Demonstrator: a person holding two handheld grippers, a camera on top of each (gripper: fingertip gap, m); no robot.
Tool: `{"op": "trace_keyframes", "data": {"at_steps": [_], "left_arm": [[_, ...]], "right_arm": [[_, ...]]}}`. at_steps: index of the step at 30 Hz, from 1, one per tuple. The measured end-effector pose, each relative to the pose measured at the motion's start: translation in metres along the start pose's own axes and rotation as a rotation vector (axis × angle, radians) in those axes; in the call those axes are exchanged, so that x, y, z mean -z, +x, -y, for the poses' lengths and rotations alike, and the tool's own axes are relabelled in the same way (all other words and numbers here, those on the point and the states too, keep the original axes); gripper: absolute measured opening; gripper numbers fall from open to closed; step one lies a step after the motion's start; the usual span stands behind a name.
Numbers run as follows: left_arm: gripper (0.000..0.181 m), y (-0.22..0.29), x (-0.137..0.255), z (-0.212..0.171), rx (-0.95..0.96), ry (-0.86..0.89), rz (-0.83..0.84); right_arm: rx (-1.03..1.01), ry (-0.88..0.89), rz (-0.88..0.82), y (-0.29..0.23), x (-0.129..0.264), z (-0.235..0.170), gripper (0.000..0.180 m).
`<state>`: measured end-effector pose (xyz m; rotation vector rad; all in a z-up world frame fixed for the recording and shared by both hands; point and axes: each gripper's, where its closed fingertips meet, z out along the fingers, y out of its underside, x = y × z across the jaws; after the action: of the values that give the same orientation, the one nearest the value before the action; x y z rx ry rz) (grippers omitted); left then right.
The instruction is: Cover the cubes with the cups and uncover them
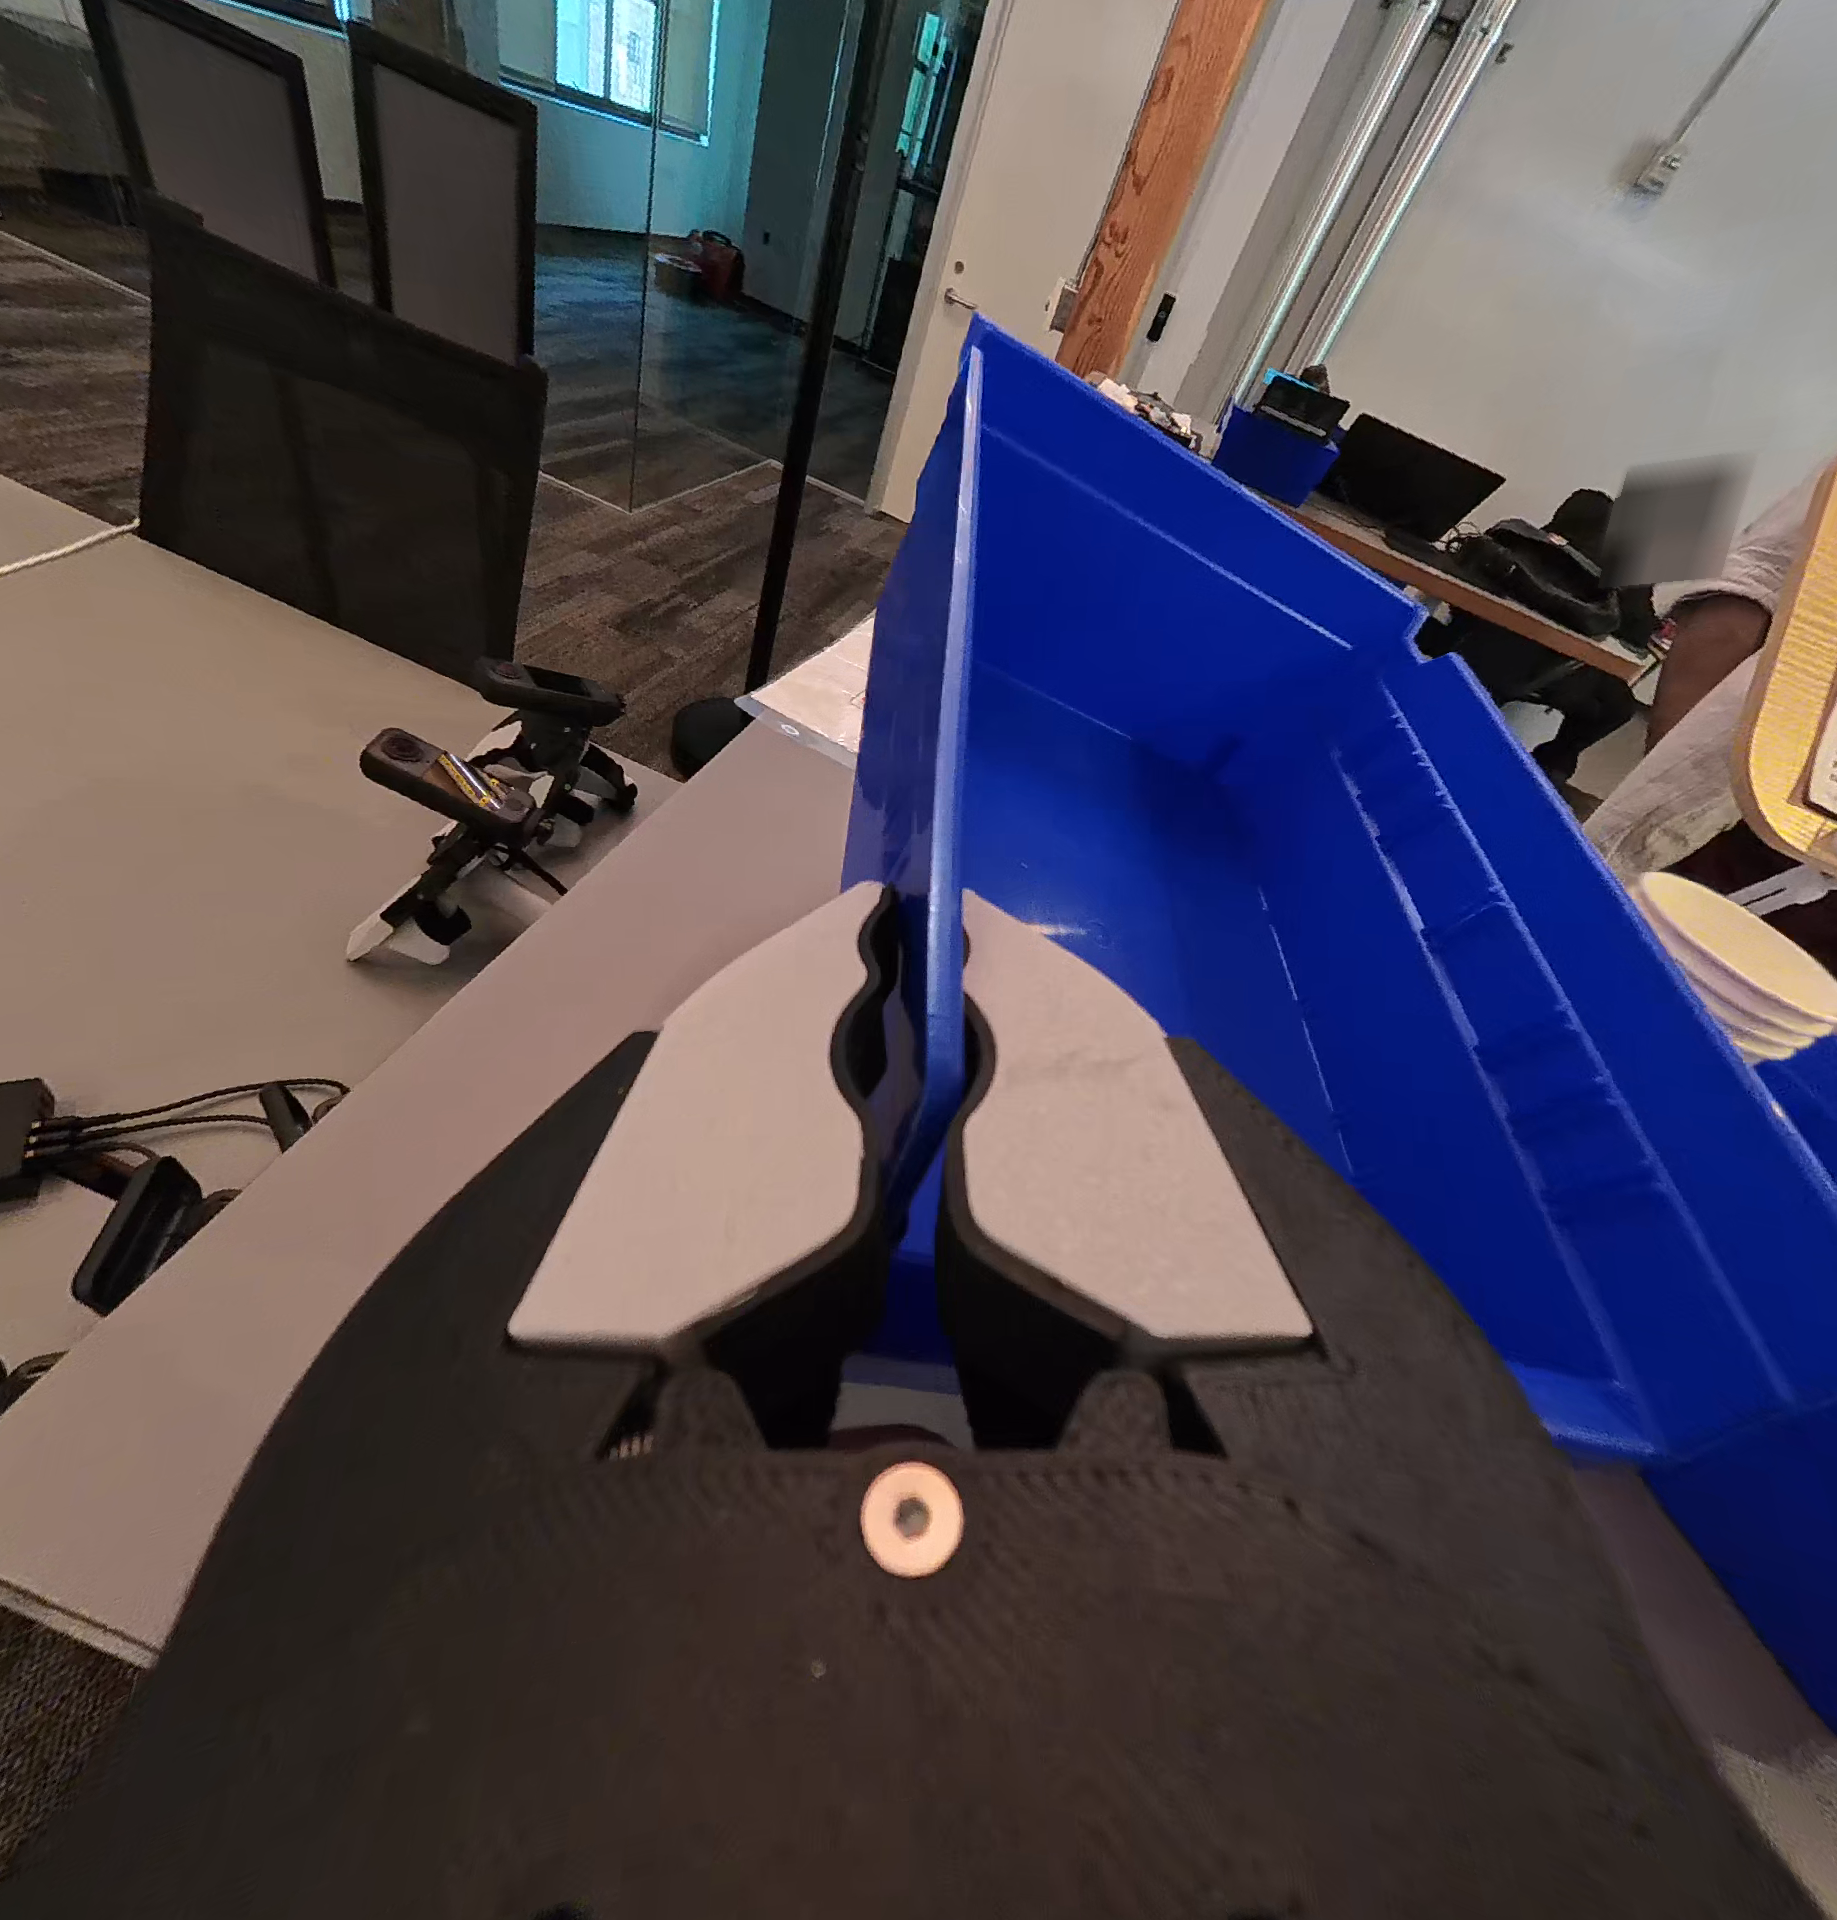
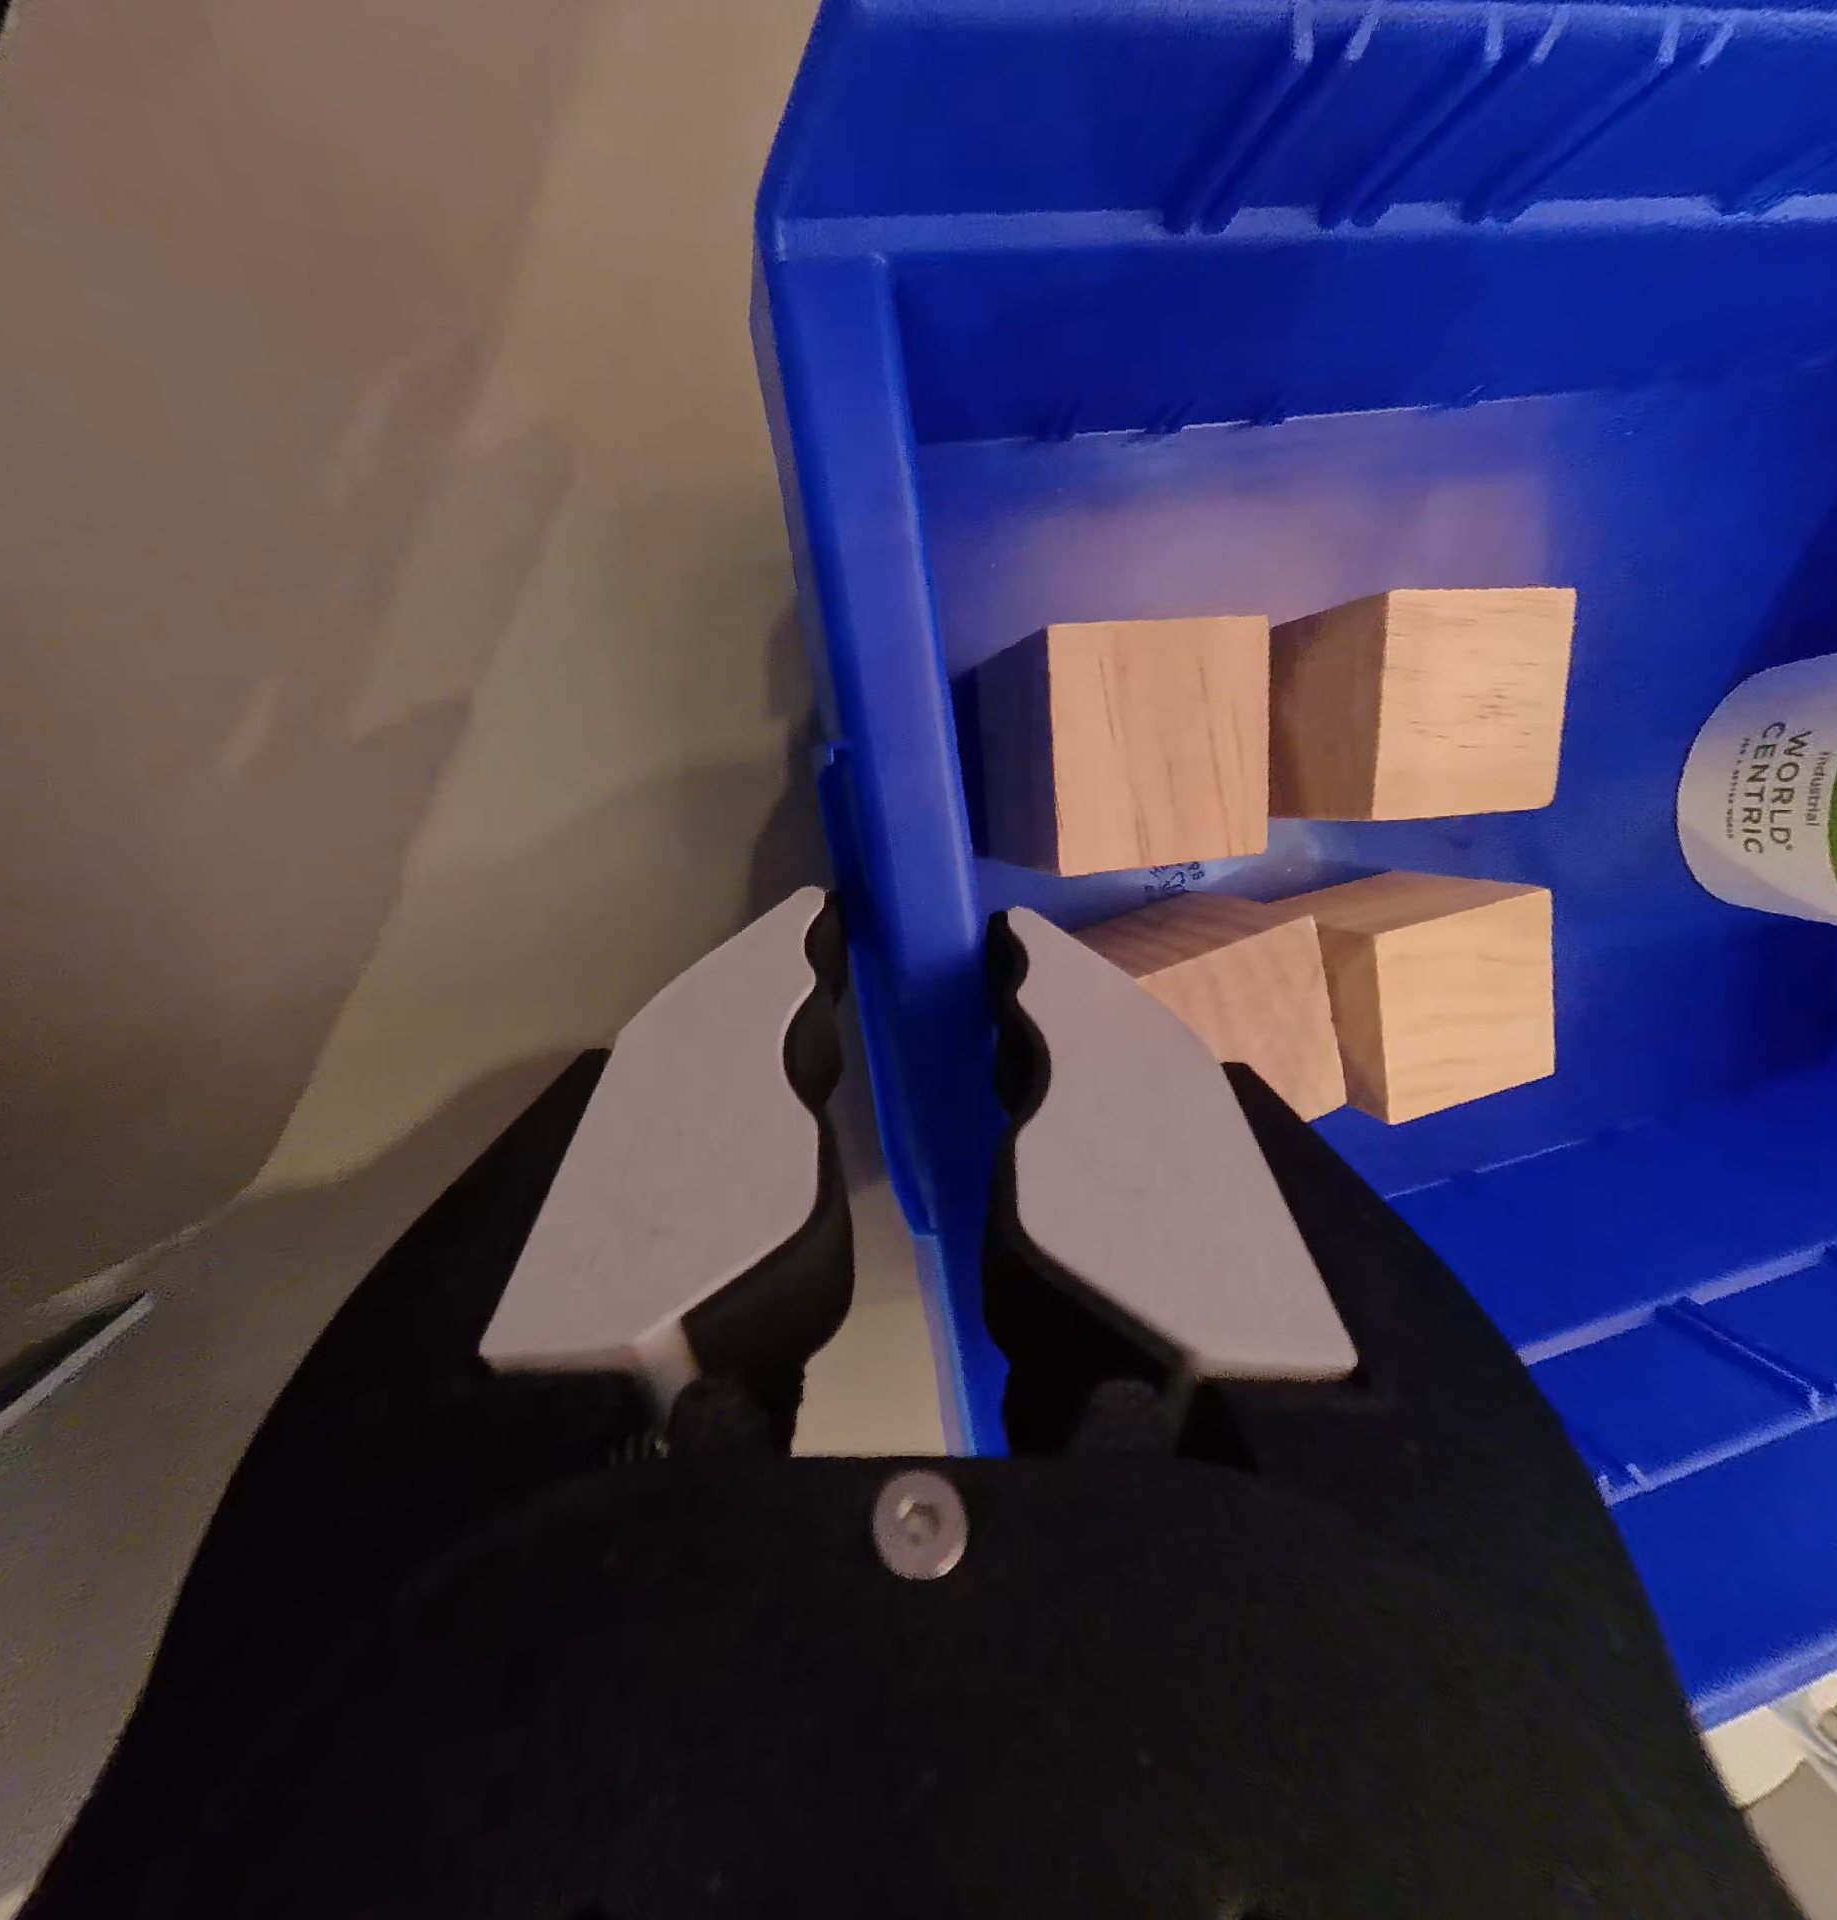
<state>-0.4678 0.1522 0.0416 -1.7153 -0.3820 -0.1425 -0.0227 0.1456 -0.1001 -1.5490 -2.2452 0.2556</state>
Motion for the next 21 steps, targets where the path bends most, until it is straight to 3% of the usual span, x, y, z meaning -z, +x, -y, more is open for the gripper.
{"op": "trace_keyframes", "data": {"at_steps": [21], "left_arm": [[0.005, -0.063, -0.043, 0.030, 0.006, 0.004, 0.004]], "right_arm": [[-0.356, -0.123, -0.101, 0.147, -0.078, 0.099, 0.026]]}}
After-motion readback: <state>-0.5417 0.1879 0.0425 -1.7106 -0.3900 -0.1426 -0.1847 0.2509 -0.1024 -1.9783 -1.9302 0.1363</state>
